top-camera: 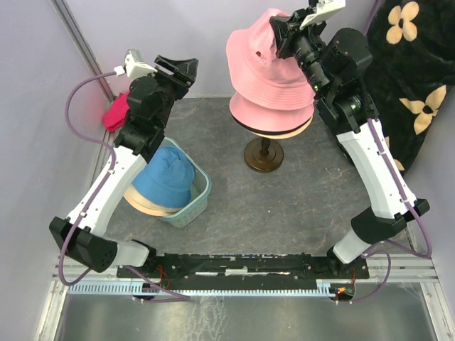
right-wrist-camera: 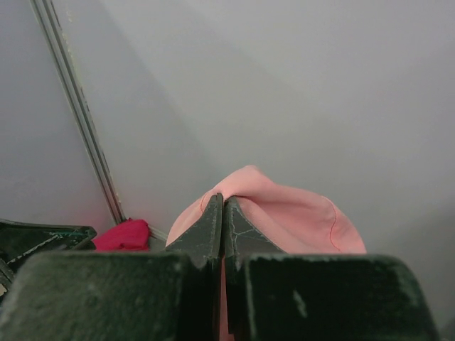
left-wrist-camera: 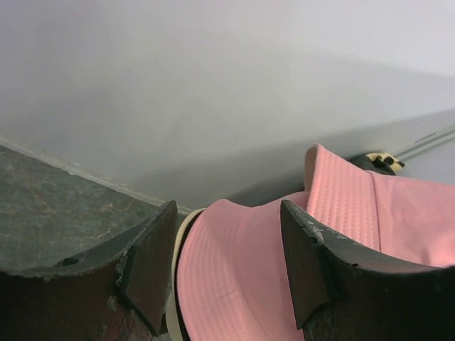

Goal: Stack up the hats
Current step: Stack the hat on the hat.

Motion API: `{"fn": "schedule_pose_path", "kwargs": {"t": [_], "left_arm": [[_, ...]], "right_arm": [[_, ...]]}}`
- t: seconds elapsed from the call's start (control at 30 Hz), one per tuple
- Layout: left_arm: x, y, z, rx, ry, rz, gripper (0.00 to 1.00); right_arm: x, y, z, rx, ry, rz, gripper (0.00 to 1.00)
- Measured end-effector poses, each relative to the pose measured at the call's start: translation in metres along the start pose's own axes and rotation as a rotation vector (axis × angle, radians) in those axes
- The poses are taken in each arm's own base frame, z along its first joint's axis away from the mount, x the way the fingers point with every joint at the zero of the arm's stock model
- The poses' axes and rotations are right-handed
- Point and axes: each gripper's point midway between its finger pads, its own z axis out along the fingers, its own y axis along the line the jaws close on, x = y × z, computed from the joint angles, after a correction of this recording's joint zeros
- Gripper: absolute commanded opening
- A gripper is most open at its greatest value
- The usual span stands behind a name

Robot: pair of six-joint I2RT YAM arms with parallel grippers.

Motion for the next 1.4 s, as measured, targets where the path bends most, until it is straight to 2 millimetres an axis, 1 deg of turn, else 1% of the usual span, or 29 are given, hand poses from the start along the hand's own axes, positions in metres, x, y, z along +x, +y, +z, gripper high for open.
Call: {"fn": "schedule_pose_path", "kwargs": {"t": [0.13,0.23,0.4,0.5,0.67,0.7,0.93,0.97,1.13,1.2,1.4], "left_arm": [[0.009,-0.013,0.008,0.068,0.030,-0.004,0.68],[0.020,-0.020,0.015,0.113,0.057,-0.007,0.69],[0.029,-0.034,0.021,0.202,0.084,-0.015,0.70],[0.036,-0.038,0.026,0.236,0.103,-0.016,0.71],[0.050,-0.041,0.032,0.282,0.146,-0.014,0.72],[0.051,-0.041,0.032,0.283,0.147,-0.014,0.72],[0.067,-0.047,0.036,0.350,0.197,-0.024,0.73],[0.069,-0.048,0.036,0.362,0.206,-0.028,0.73],[0.074,-0.051,0.035,0.395,0.226,-0.048,0.73],[0.077,-0.051,0.034,0.407,0.235,-0.051,0.73],[0.086,-0.045,0.034,0.412,0.248,-0.060,0.75]], "right_arm": [[0.010,0.000,0.003,-0.008,0.027,0.007,0.02],[0.022,-0.001,0.009,-0.011,0.058,0.010,0.02],[0.040,-0.001,0.019,-0.013,0.108,0.016,0.02],[0.043,0.000,0.021,-0.016,0.122,0.027,0.02],[0.048,0.000,0.019,-0.013,0.148,0.051,0.02],[0.049,0.000,0.018,-0.013,0.151,0.052,0.02],[0.056,0.000,0.014,-0.001,0.189,0.089,0.07],[0.056,-0.001,0.013,0.006,0.195,0.092,0.08],[0.052,-0.005,0.011,0.033,0.203,0.112,0.21],[0.051,-0.008,0.011,0.048,0.206,0.118,0.28],[0.056,-0.012,0.010,0.071,0.223,0.141,0.40]]}}
